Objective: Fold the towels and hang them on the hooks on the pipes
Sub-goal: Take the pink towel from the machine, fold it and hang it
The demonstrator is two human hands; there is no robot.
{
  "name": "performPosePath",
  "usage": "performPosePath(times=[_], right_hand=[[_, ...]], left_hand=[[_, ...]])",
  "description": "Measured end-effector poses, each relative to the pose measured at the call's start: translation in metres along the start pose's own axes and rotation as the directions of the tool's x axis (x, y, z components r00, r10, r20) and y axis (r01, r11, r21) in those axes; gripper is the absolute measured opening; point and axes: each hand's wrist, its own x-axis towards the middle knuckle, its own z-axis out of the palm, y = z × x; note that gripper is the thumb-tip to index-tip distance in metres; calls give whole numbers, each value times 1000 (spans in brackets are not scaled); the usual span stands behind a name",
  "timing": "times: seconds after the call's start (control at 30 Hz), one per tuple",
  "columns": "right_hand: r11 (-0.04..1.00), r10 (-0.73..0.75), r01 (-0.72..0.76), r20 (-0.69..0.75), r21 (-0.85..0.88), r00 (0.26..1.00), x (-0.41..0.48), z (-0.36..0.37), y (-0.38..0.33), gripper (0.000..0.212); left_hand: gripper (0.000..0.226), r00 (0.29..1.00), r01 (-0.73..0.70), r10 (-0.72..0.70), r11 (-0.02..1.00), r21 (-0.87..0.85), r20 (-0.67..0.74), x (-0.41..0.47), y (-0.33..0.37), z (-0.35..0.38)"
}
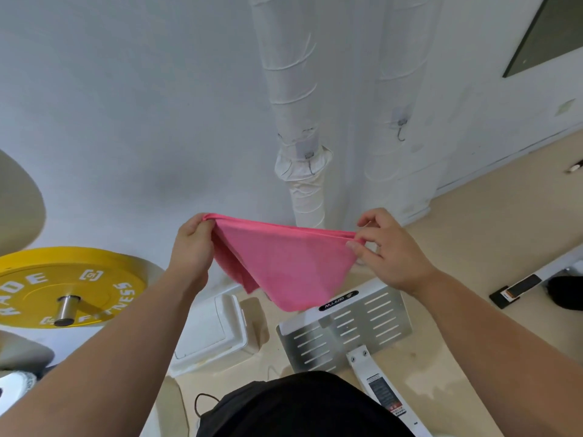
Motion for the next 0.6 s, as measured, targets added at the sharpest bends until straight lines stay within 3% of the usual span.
performPosePath(times=[0.2, 0.27, 0.37, 0.47, 0.6], right_hand=[[919, 163, -132, -52, 372, 985, 4, -21, -10, 26], [824, 255, -176, -74, 539, 964, 3, -23, -9, 21], [666, 430, -261, -74, 699, 900, 2, -22, -1, 34], [560, 606, -388, -42, 732, 795, 0, -17, 10, 32], [507, 714, -486, -31, 712, 699, -5, -6, 4, 3]], left_hand=[[32, 997, 61, -57, 995, -81, 47, -12, -2, 6], [32, 986, 135, -121, 982, -134, 113, -13, -3, 8], [30, 955, 215, -169, 960, -178, 242, -11, -8, 6], [27, 936, 252, -190, 949, -187, 295, -10, -14, 8], [24, 933, 316, -280, 937, -145, 227, -16, -14, 21]])
